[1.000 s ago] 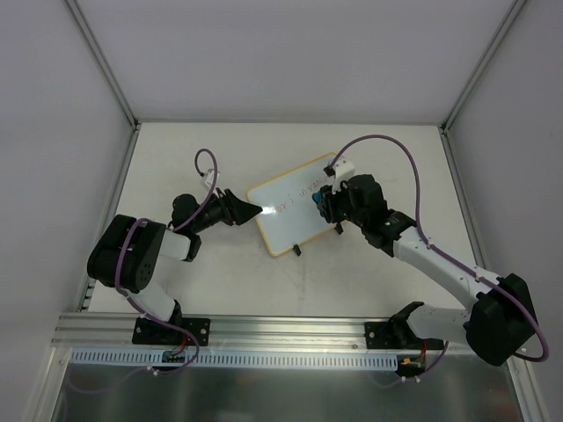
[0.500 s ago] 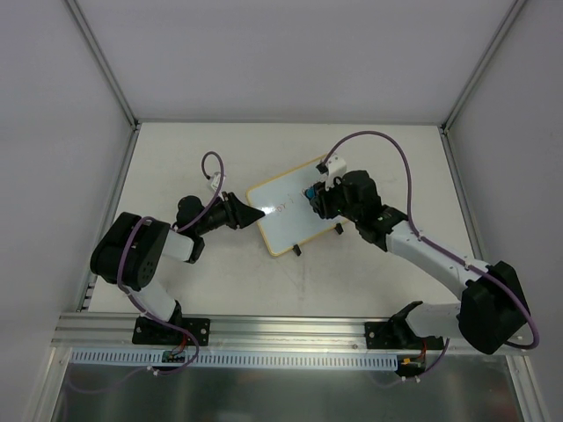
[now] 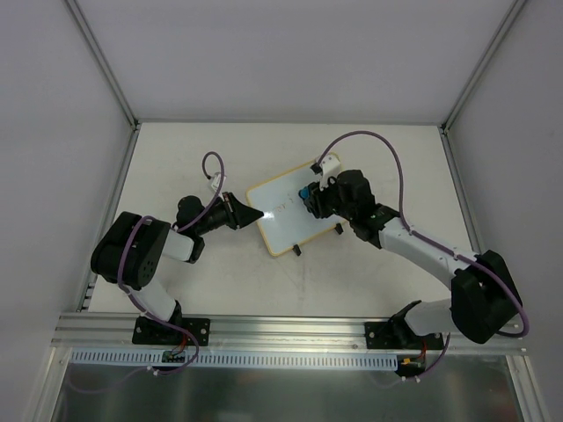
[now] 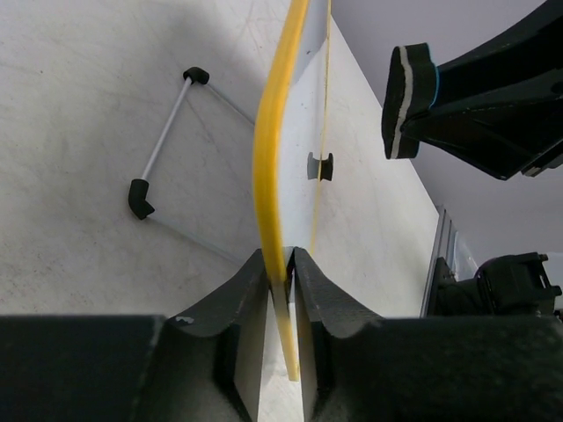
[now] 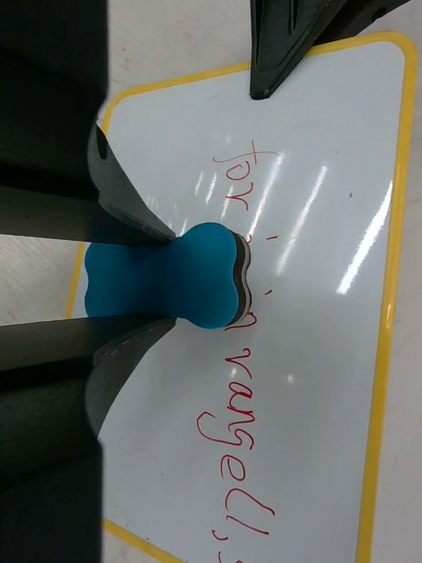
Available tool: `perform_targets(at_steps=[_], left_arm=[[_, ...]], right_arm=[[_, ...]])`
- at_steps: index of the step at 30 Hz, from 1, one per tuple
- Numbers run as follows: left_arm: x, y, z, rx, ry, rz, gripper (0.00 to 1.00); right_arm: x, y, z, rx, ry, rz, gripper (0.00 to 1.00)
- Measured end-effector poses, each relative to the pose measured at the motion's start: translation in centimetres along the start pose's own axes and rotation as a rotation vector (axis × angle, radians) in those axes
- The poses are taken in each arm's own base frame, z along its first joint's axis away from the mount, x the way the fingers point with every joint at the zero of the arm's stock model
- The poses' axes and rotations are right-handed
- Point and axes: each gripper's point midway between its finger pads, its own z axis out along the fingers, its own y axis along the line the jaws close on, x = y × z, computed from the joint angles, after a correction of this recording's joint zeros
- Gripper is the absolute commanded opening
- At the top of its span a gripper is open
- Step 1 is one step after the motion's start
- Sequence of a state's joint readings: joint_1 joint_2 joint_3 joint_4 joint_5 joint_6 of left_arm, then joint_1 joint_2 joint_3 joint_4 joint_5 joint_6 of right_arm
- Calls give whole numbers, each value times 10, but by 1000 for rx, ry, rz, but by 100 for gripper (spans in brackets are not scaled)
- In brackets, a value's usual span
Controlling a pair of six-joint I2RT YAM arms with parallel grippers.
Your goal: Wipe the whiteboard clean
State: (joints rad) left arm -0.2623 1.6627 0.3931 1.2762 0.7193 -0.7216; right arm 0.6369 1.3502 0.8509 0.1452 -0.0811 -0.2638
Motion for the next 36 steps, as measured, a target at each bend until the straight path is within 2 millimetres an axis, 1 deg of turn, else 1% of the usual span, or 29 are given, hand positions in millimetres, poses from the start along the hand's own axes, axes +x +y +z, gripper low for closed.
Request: perform_targets(at_steps=[3,6,12,15,19,23,29,32,36], left_arm=[[0,-2,0,13,3,5,9],[0,-6,0,28,8,4,0],[1,-8,1,47,20,-1,0],[-2,-6,1,54,24,-2,0],[-5,-2,1,69,38,-7,0],[-9,2,6,97,62,-20,0],[-13,4,11,134,94,-33,0],[-13,4,10,136,96,-33,0],[-12,4,10,137,97,-33,0]], right_arm=[[4,4,3,-10,13,-3,0],[8,11,6,-25,22,-16,0],[10,19,8,-28,26,-40,0],[10,21,8,-22,27,-46,0],[6,22,11,-6,22,-53,0],[-4,23,19,28,14,-64,0],[-23,23,32,96,-8,-79,0],[-23,25,41,107,1,-84,0],[-16,25,54,116,29,-86,0]])
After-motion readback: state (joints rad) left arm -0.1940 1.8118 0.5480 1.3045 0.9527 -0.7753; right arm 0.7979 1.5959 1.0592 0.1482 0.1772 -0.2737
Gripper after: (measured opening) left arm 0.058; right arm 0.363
